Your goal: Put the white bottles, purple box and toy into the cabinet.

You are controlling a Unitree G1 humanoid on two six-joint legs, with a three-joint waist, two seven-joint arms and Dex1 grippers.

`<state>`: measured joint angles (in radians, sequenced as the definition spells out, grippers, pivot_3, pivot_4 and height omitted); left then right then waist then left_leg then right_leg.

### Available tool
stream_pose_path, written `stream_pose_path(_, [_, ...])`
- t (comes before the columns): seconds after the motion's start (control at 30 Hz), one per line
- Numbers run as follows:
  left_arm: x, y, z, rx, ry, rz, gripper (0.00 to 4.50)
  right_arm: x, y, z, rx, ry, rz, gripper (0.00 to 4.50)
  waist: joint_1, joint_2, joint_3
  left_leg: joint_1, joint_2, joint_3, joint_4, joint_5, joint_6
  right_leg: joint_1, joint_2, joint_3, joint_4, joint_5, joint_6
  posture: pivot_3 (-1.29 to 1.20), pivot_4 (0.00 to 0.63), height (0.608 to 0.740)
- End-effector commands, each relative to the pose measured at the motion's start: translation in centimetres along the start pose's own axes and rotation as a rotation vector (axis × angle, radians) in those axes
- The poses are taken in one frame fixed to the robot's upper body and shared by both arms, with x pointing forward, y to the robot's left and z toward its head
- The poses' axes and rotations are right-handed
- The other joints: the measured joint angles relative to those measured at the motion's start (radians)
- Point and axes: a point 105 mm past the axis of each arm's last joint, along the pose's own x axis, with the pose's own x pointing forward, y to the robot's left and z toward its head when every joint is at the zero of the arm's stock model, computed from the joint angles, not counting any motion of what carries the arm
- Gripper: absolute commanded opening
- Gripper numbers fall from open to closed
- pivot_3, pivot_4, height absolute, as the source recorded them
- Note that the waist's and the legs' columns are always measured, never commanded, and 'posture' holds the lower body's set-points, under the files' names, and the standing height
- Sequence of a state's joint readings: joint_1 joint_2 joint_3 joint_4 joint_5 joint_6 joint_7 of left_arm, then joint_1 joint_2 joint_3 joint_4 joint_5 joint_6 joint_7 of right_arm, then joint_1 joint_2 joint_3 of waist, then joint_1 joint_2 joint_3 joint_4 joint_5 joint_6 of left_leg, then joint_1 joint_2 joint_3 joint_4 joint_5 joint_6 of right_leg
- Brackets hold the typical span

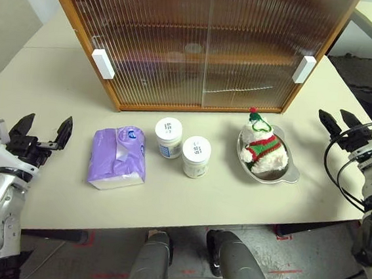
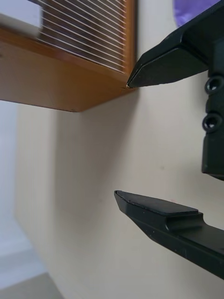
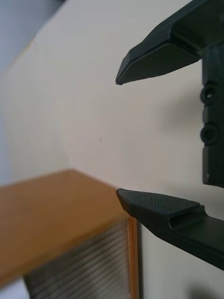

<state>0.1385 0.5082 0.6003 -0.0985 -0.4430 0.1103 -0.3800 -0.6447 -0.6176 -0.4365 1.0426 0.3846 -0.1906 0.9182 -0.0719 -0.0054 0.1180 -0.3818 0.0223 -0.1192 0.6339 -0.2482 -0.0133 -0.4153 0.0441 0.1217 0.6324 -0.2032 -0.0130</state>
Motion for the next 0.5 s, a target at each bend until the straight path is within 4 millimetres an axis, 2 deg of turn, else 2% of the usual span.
stream_pose_path(0.03, [-0.9, 1.2, -0.1, 0.006, -0.002, 0.048, 4.5, 0.6, 0.4, 0.1, -0.004, 0.01, 0.018, 4.45, 0.002, 0.0, 0.0, 0.0, 0.0, 0.0, 0.0, 0.0, 0.0, 0.0, 0.0, 0.0, 0.0, 0.0, 0.0, -0.1, 0.144, 0.74])
stream_pose_path(0.33, [-0.9, 2.0, -0.3, 0.015, 0.011, 0.048, 4.5, 0.0, 0.0, 0.8, -0.014, 0.004, 0.029, 4.45, 0.004, 0.001, 0.001, 0.0, 0.0, 0.0, 0.0, 0.0, 0.001, 0.0, 0.0, 0.001, 0.0, 0.0, 0.0, -0.12, 0.155, 0.74])
stream_pose_path(0.5, [-1.2, 3.9, 0.0, 0.023, 0.014, 0.06, 4.5, 0.4, 1.4, 0.4, 0.021, 0.021, 0.119, 4.45, -0.001, 0.0, 0.002, 0.0, 0.0, 0.0, 0.0, 0.0, 0.001, -0.001, 0.001, 0.001, 0.0, 0.0, -0.001, -0.1, 0.133, 0.74])
